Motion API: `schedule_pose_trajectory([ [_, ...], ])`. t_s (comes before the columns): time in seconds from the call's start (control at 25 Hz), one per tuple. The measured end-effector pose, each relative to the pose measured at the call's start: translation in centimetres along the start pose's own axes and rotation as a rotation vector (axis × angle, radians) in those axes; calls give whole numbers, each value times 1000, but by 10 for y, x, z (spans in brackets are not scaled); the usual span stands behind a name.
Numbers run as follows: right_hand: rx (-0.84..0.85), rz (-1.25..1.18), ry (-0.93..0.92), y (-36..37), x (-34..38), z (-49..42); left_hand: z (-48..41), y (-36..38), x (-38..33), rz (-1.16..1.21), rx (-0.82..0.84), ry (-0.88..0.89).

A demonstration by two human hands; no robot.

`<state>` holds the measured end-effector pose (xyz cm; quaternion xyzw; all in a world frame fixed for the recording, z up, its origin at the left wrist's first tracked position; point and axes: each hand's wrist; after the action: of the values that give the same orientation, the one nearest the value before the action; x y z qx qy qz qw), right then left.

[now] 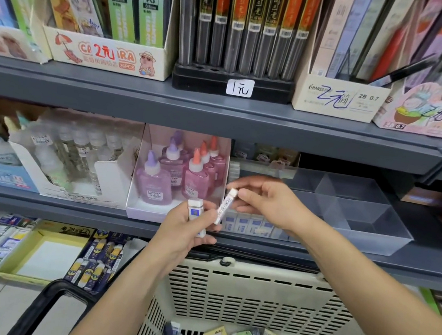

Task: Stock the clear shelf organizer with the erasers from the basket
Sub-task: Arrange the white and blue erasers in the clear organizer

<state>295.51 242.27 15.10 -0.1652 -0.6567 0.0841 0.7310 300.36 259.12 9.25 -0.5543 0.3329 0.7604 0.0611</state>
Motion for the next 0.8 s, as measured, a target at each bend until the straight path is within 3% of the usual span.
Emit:
schedule_pose_trajectory([
  [0.12,13,-93,36,0,2,5,1,-1,1,-26,20,24],
  [0.28,27,42,46,1,6,6,1,0,4,-62,-6,68],
  [0.44,11,14,47,-8,11,4,0,-1,7,-107,-6,94],
  [0.56,89,235,-9,-3,11,2,-1,-3,9,-138,7,102],
  [0.64,19,218,-5,-6,11,-4,-2,-4,10,-139,-14,96],
  [0.76,-241,19,86,-32,9,-21,-4,-2,7,-62,-64,58],
  [0.8,-294,65,87,-41,7,-27,-4,0,5,-5,-65,43],
])
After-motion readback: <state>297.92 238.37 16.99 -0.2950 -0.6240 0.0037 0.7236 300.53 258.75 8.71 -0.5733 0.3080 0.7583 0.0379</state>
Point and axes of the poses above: each hand's wrist, its own z-axis away from the middle knuckle, its own y-axis out of the palm, x = y × z, and after that the axes turned 6 degrees about z, right-handed
